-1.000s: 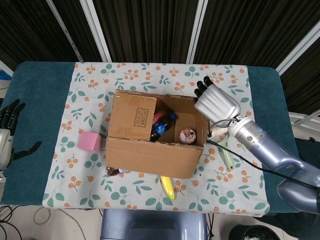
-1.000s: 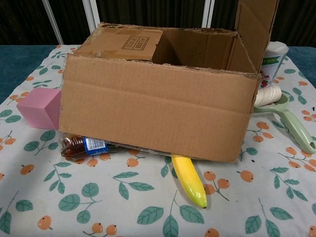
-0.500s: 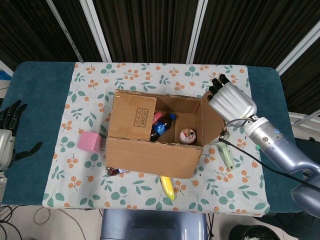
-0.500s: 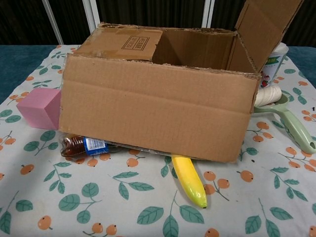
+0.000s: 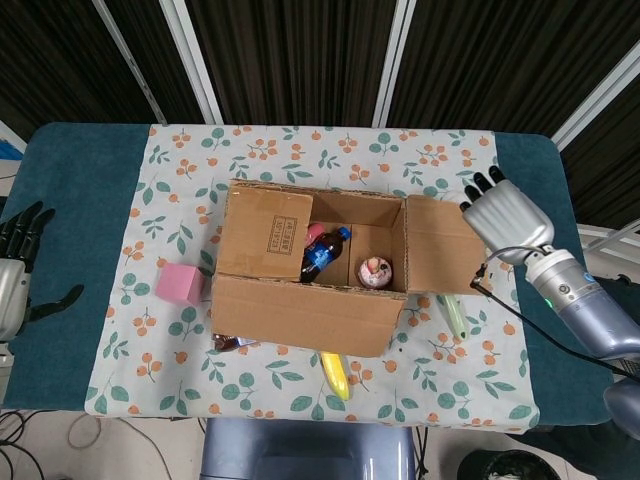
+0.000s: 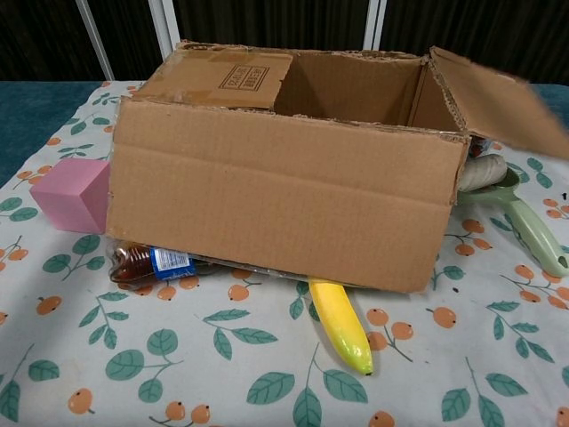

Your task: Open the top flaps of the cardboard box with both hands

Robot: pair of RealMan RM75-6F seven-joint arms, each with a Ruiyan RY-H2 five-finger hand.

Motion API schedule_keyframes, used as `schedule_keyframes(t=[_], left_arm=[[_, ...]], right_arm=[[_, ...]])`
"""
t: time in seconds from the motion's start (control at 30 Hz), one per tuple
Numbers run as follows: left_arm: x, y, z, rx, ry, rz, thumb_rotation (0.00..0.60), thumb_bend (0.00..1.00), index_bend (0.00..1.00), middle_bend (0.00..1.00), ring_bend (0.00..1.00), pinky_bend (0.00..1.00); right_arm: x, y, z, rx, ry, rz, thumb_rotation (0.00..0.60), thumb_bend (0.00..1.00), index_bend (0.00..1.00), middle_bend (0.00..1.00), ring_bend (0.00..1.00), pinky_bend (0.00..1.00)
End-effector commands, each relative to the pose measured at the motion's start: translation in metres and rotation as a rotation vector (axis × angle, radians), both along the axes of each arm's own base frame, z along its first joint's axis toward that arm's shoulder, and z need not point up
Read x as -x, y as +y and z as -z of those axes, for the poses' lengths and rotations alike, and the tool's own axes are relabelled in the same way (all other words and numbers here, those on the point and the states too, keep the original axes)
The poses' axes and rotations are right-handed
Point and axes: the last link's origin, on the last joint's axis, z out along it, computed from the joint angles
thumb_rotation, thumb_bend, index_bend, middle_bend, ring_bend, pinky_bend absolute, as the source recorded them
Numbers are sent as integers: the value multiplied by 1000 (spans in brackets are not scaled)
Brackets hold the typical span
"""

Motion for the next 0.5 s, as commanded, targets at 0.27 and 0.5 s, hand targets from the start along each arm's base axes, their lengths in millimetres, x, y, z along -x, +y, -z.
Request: schedule_keyframes(t=[0.27,0.5], left_arm=[[-5,9,13,82,61,7,600,166,19,0,5,90],[-28,35,14,113,103,67,600,166,19,0,5,90]], right_arm=[[63,26,1,142,-347,181,600,714,303,214,181,241],[104,55,5,301,-552,281,600,378,70,66,112,229]])
